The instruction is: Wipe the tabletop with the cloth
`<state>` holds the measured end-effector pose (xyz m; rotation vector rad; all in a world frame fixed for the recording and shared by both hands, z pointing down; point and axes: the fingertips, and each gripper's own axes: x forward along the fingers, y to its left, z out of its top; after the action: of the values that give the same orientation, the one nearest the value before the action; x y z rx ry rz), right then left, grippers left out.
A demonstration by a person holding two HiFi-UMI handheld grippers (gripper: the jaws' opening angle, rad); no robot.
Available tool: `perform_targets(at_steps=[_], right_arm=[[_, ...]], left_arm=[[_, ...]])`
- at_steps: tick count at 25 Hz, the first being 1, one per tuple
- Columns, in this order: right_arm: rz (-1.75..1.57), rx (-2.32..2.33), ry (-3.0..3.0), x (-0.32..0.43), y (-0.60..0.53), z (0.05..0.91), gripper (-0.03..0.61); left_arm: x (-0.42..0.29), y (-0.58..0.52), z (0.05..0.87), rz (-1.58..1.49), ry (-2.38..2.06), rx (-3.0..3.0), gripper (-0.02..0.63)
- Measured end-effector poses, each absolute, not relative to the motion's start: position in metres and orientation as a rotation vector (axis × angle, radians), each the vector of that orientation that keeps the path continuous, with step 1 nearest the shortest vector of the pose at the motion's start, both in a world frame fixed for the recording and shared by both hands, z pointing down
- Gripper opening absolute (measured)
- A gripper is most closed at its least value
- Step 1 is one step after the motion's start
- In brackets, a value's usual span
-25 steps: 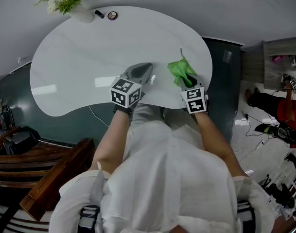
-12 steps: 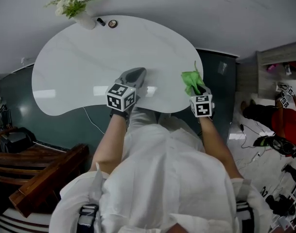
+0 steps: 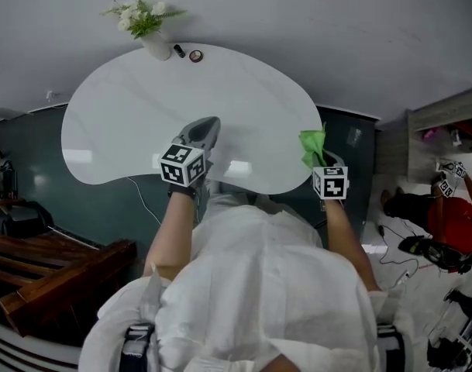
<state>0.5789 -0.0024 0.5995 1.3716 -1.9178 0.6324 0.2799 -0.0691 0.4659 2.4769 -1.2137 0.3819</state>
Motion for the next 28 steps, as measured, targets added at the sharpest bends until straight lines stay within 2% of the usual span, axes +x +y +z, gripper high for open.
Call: perform_targets(at_steps=[11, 22, 28], right_arm=[[0.463, 1.534, -2.288, 0.554, -0.042, 0.472, 0.069], [0.056, 1.685, -2.507, 0.559, -0.058, 0.336, 0.069], [-0.072, 1.739, -2.530, 0.564, -0.062, 0.296, 0.069]], left_arm=[[0.251, -0.074, 0.391, 0.234, -1.381, 2.568, 0.021], [0.223, -0.070, 0.301, 0.068, -1.566, 2.700, 0.021], [0.222, -0.070, 0.263, 0.002, -1.603, 2.773, 0.021]])
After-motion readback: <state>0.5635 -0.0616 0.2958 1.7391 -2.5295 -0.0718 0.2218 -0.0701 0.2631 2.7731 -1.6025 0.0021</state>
